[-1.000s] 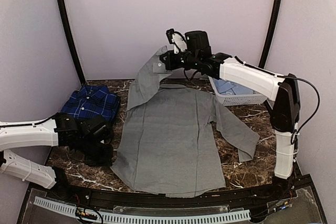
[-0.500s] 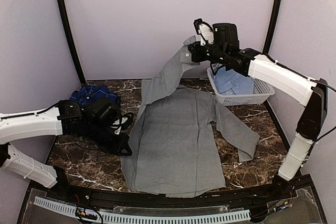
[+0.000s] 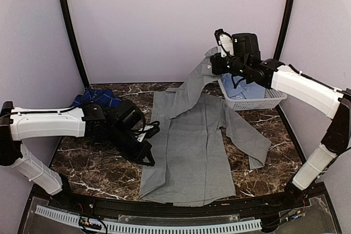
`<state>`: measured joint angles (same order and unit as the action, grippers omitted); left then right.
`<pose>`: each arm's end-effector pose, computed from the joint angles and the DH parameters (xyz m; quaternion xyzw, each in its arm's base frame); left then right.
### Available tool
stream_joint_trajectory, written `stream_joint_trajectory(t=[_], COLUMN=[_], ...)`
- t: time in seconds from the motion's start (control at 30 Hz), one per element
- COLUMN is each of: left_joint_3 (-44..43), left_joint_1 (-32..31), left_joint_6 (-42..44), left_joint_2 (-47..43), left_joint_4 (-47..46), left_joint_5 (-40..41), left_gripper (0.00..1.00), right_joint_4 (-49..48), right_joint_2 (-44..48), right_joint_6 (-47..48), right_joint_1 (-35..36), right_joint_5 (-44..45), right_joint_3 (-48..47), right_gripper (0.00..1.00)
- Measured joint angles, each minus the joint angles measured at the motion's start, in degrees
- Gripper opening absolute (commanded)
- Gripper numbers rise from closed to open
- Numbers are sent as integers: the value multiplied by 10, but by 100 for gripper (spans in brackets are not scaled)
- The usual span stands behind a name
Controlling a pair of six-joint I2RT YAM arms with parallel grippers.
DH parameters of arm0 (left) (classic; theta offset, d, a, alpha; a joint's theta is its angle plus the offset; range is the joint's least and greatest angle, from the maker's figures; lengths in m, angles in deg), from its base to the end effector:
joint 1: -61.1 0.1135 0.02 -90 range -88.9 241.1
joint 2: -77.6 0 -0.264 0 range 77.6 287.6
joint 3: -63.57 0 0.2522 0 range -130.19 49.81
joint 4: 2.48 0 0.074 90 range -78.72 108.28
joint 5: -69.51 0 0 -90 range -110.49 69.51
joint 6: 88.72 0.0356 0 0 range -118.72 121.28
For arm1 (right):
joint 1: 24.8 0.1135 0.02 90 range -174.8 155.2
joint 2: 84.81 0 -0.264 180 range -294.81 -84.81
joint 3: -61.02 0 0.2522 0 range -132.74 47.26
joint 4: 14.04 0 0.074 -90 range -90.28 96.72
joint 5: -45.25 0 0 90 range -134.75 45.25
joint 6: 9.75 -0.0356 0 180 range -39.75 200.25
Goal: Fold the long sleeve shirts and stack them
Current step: Fold the flattened shirt at the center of the board.
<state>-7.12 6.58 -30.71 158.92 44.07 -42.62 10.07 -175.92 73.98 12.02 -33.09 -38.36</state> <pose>0.1551 -0.2407 0.2381 0.2371 0.9127 -0.3241 0.0758 0.3080 0.2216 0.3840 -0.1500 0.7818 0.1449 0.5877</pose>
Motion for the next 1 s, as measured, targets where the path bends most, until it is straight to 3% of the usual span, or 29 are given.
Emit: stream_joint_trajectory(t=[0.1, 0.2, 0.6, 1.0], left_joint_3=[-18, -36, -38, -35], left_joint_1=[0, 0, 2, 59], left_joint_6=[-5, -16, -47, -63], left_joint_2=[1, -2, 0, 110], left_joint_4=[-2, -3, -2, -105], left_joint_5=[2, 13, 79, 71], left_gripper=[14, 16, 13, 9], right_joint_4=[0, 0, 0, 0], right_joint_2=[6, 8, 8, 7], right_joint_6=[0, -3, -16, -49], right_joint_1=[-7, -14, -20, -17], right_joint_5=[7, 12, -51, -179], right_joint_3=[8, 16, 36, 85], right_gripper=[0, 0, 0, 0])
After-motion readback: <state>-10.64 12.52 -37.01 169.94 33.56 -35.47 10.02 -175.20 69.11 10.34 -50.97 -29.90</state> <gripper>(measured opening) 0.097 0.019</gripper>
